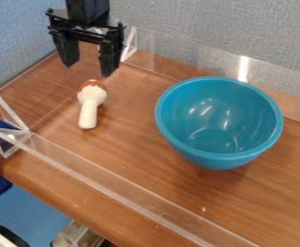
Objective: Remove the mushroom from inside the blue bowl and put it on the table
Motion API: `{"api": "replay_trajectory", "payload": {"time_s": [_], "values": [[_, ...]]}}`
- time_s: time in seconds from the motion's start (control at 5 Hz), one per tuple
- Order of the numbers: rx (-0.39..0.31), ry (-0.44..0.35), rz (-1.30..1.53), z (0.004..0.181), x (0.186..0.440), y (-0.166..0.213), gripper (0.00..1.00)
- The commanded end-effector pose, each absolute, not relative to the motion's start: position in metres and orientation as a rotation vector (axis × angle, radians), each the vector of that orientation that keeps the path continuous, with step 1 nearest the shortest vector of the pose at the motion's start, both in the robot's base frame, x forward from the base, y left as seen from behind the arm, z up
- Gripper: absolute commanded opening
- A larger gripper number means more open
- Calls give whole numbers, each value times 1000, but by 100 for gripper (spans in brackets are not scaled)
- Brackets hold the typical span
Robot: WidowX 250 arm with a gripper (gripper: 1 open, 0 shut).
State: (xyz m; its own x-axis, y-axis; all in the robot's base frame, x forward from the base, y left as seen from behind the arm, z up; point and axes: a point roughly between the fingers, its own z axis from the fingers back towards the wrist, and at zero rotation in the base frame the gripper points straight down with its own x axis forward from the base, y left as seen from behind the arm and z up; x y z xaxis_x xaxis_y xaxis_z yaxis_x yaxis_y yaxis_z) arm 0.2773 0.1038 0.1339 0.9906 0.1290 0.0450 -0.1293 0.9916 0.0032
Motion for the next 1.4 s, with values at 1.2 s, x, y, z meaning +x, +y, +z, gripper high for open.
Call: {"api": "replay_trajectory", "payload": {"time_s": [1.2], "values": [[21, -72, 146, 144, 277, 102, 100]]}}
